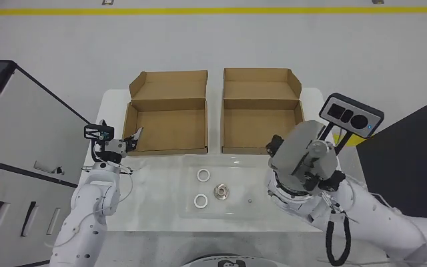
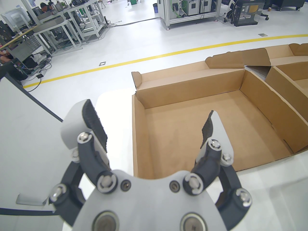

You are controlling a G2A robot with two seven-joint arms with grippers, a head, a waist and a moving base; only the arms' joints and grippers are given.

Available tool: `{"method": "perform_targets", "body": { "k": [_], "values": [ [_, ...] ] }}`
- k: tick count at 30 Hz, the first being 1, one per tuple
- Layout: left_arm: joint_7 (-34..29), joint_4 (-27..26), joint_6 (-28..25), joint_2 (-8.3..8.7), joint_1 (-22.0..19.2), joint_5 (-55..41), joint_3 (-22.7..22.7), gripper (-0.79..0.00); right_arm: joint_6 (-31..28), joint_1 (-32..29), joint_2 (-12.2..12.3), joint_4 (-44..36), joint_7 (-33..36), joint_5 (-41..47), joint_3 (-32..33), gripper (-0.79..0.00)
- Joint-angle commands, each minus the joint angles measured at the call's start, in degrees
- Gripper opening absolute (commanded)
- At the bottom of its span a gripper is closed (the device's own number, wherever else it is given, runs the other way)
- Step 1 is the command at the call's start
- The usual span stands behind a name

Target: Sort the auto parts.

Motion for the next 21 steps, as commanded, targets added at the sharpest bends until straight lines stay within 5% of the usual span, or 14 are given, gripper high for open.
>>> {"method": "perform_targets", "body": {
  "k": [1,21],
  "values": [
    [0.0,0.0,0.0,0.0,0.0,0.0,0.0,0.0,0.0,-0.55,-0.68,0.39,0.8,-0.39,0.56,-0.785],
    [0.0,0.0,0.0,0.0,0.0,0.0,0.0,0.0,9.26,-6.02,-1.44,5.06,19.84,3.53,8.08,-0.785]
  ]
}}
